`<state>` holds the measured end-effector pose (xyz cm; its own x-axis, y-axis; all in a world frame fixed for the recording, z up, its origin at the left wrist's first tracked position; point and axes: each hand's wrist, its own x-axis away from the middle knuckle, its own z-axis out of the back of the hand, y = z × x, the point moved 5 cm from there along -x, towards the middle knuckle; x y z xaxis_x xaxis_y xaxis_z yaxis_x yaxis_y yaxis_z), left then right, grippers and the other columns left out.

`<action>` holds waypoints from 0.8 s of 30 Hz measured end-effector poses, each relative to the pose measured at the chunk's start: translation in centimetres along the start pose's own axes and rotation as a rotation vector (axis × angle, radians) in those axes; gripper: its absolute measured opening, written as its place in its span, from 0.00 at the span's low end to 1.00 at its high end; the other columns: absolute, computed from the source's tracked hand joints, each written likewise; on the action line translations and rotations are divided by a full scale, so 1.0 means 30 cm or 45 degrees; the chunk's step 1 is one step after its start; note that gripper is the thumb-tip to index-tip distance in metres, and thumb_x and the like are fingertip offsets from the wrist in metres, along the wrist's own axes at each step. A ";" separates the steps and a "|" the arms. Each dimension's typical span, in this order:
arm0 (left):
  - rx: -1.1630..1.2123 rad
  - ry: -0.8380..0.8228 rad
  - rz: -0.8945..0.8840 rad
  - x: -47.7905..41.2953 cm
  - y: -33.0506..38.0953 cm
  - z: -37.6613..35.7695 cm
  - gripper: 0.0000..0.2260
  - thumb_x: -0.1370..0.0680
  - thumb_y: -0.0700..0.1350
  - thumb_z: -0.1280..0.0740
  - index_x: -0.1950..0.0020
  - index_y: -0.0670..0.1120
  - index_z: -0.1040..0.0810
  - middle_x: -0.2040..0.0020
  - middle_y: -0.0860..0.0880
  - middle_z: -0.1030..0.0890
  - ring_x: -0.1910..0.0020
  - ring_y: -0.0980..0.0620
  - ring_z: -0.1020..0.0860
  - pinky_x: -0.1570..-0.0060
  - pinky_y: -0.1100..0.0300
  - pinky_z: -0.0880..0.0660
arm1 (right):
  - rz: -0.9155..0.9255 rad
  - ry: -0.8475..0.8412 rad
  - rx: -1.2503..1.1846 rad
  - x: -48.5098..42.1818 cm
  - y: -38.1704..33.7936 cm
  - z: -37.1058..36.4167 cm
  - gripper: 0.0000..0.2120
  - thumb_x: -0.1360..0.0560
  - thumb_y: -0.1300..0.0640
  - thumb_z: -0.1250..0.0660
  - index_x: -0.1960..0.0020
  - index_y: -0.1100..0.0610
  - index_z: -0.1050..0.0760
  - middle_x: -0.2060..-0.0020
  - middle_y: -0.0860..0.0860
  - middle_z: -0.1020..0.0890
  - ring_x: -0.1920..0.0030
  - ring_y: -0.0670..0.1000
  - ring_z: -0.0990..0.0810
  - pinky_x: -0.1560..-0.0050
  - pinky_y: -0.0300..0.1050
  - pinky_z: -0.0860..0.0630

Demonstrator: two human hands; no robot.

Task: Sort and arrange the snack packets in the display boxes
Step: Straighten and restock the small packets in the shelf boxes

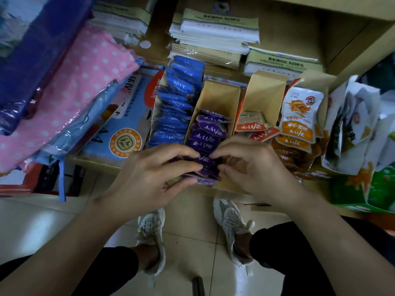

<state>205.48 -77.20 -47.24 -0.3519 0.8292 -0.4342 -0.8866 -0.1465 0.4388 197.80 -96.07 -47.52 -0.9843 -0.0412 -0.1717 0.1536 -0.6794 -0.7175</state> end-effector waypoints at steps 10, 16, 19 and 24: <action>0.005 0.056 -0.005 0.003 0.011 0.006 0.06 0.23 0.47 0.25 0.49 0.45 0.13 0.50 0.50 0.16 0.56 0.53 0.17 0.61 0.54 0.20 | 0.105 0.020 0.296 -0.062 0.002 -0.018 0.09 0.29 0.58 0.22 0.50 0.57 0.17 0.52 0.49 0.18 0.50 0.47 0.20 0.48 0.42 0.22; 0.090 -0.046 0.009 0.004 0.000 0.000 0.05 0.22 0.48 0.25 0.51 0.48 0.14 0.48 0.55 0.16 0.51 0.56 0.17 0.58 0.55 0.20 | -0.012 0.345 0.418 -0.141 0.040 0.065 0.05 0.25 0.58 0.25 0.57 0.57 0.20 0.60 0.43 0.24 0.64 0.38 0.29 0.60 0.27 0.32; 0.069 -0.121 0.019 0.003 -0.011 -0.015 0.06 0.23 0.50 0.26 0.49 0.49 0.15 0.46 0.56 0.16 0.50 0.55 0.18 0.59 0.53 0.21 | -0.115 0.487 0.416 -0.219 0.087 0.126 0.08 0.28 0.58 0.23 0.57 0.58 0.22 0.61 0.45 0.25 0.65 0.42 0.28 0.64 0.40 0.25; 0.037 -0.032 0.067 -0.018 -0.025 -0.019 0.08 0.21 0.48 0.27 0.45 0.47 0.16 0.46 0.54 0.16 0.50 0.51 0.19 0.55 0.51 0.22 | -0.103 0.436 0.426 -0.230 0.098 0.097 0.15 0.27 0.60 0.24 0.43 0.59 0.23 0.47 0.51 0.25 0.52 0.41 0.28 0.57 0.34 0.24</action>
<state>206.16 -77.86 -47.78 -0.3900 0.8342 -0.3899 -0.8578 -0.1751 0.4832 204.78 -99.92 -46.47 -0.8979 0.2269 -0.3772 -0.0140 -0.8712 -0.4907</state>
